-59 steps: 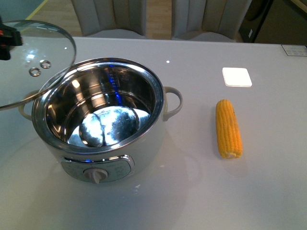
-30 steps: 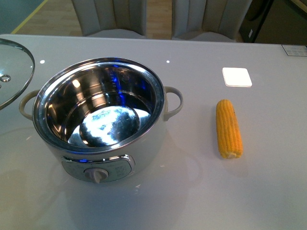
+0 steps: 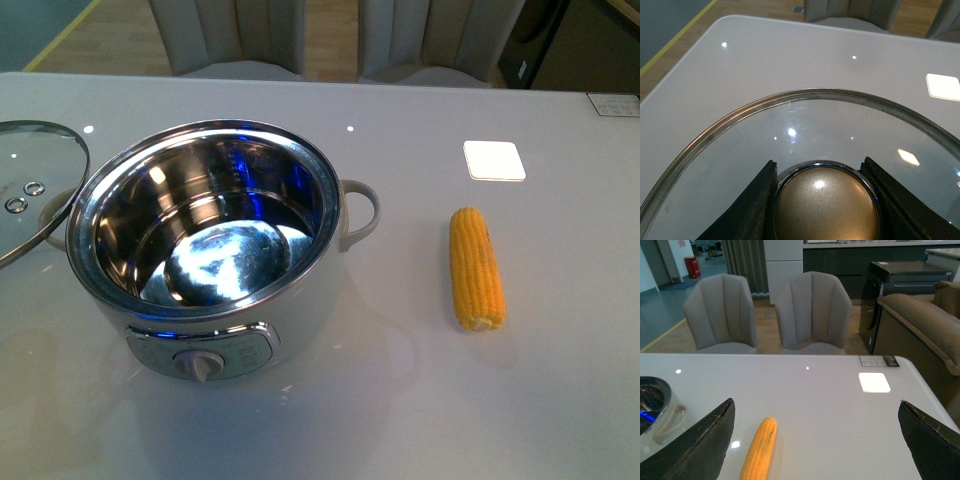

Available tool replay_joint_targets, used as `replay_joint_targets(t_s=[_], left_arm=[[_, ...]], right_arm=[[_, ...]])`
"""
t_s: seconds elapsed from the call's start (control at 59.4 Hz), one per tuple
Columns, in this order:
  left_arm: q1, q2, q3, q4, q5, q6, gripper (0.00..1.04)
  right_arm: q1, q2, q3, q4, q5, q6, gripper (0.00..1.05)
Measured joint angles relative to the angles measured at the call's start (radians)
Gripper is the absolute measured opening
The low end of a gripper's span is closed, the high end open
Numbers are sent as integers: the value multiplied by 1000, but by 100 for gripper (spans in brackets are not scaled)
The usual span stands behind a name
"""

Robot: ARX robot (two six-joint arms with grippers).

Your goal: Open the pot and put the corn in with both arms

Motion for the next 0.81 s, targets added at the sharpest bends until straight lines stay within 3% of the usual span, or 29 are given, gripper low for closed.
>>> replay_joint_targets(t_s=[0.286, 0.808], left_arm=[[63, 5, 8, -5, -23, 25, 44], [79, 176, 61, 35, -23, 111, 44]], right_arm=[[0, 0, 0, 0, 0, 0, 96], [0, 0, 0, 0, 0, 0, 96]])
